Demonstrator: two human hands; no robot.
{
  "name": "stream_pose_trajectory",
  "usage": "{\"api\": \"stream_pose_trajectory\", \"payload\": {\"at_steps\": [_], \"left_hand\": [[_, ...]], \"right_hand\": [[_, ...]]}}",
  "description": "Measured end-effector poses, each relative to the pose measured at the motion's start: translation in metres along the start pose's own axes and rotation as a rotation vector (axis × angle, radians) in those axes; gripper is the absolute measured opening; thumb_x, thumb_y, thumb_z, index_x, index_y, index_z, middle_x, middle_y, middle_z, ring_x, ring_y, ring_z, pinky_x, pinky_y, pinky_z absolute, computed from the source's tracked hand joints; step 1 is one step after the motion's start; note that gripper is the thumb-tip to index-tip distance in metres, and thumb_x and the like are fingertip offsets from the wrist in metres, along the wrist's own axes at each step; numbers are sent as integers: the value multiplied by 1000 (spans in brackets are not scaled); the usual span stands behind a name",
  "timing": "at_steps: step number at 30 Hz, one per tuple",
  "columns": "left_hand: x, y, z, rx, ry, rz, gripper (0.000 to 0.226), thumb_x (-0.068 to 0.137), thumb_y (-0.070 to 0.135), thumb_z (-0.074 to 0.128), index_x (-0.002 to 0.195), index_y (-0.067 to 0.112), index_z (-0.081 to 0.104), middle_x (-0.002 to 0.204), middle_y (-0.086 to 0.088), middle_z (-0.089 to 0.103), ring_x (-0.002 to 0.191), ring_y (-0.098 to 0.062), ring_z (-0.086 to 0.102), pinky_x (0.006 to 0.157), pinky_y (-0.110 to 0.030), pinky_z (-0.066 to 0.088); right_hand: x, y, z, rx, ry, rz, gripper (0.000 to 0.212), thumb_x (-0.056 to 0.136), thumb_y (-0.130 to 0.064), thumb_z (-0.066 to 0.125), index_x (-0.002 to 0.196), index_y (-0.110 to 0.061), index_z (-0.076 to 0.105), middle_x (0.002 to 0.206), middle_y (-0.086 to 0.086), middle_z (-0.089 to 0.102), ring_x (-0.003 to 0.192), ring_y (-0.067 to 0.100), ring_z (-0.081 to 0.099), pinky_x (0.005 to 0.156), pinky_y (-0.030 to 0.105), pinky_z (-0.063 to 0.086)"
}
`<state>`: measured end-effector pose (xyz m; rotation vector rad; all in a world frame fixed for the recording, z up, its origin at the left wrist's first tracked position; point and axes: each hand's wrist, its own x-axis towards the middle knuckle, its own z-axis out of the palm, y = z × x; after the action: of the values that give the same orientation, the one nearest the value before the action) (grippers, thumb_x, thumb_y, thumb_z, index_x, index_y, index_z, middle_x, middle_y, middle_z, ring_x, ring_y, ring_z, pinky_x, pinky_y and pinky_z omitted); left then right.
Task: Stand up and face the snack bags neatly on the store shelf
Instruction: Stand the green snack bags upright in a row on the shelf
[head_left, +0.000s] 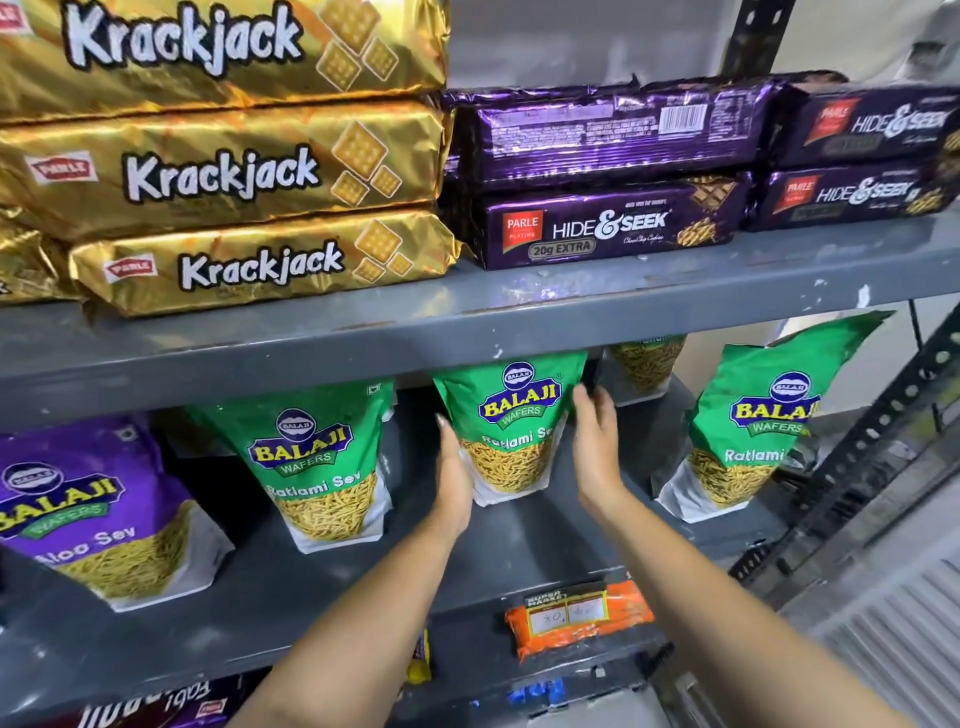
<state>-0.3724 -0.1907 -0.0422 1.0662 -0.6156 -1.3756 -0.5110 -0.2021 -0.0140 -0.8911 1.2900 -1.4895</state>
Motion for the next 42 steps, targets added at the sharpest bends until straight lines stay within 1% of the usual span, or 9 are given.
{"api": "stream_pose_trajectory", "payload": {"at_steps": [4, 7, 16, 24, 28, 33, 36, 38, 42], "left_hand": [[15, -7, -2, 103, 120, 2, 56, 90, 67, 32, 104, 28, 69, 115, 6, 69, 111, -20, 64, 91, -32, 47], [7, -6, 5, 160, 234, -6, 43, 96, 54, 35, 93, 24, 66, 108, -1, 67, 94, -20, 63, 87, -31, 45], [-37, -27, 25, 169, 288, 27, 35, 100, 44, 35, 95, 20, 60, 92, -1, 63, 89, -22, 60, 81, -30, 43], [-46, -42, 25, 83, 302, -25, 43, 92, 60, 37, 102, 25, 60, 114, -7, 65, 99, -25, 62, 92, -38, 48], [-90, -48, 17, 477, 580, 393, 55, 80, 54, 38, 117, 17, 58, 128, -13, 57, 123, -33, 47, 104, -41, 30], [-153, -60, 79, 818, -222, 1052, 36, 85, 21, 59, 120, 17, 48, 123, 3, 52, 119, -11, 46, 104, -24, 34], [-132, -46, 146, 882, -299, 708, 65, 87, 28, 61, 144, 16, 31, 147, -2, 42, 134, -14, 38, 111, -14, 24], [-104, -43, 183, 850, -271, 344, 86, 83, 37, 68, 150, 14, 19, 152, -5, 39, 139, -21, 38, 110, -26, 33], [-48, -55, 215, 673, -200, 50, 50, 70, 37, 82, 110, 11, 65, 110, -6, 73, 103, -24, 69, 73, -24, 48]], "right_hand": [[17, -35, 2, 53, -131, -79, 17, 99, -24, 45, 98, -14, 59, 90, -5, 66, 74, -7, 61, 69, 13, 47], [16, -38, 2, 19, -137, -104, 27, 99, -20, 46, 77, -12, 60, 69, -7, 68, 60, -3, 61, 60, 14, 48], [-7, -22, -31, 157, -40, -211, 46, 96, -26, 51, 88, 19, 52, 82, 12, 60, 83, 23, 51, 75, 34, 42], [-33, -32, -53, 79, -9, -176, 29, 100, -25, 43, 93, -13, 68, 89, -6, 73, 86, 10, 65, 80, 29, 51], [-57, -8, -106, -90, 390, -391, 16, 92, -12, 54, 106, -13, 62, 98, 6, 64, 79, -4, 61, 74, 19, 51], [-28, 32, -189, -564, 492, -243, 95, 64, -44, 76, 142, -14, 31, 140, 15, 35, 132, 26, 38, 112, 46, 34], [-6, 45, -201, -579, 310, -147, 121, 54, -54, 82, 149, -19, 16, 155, 11, 26, 144, 21, 27, 117, 43, 27], [1, 45, -199, -550, 251, -148, 115, 51, -46, 85, 146, -19, 26, 144, 6, 45, 130, 16, 45, 105, 17, 37], [2, 41, -193, -497, 295, -209, 96, 55, -34, 88, 136, -17, 41, 125, 2, 59, 107, 12, 55, 72, -8, 30]]}}
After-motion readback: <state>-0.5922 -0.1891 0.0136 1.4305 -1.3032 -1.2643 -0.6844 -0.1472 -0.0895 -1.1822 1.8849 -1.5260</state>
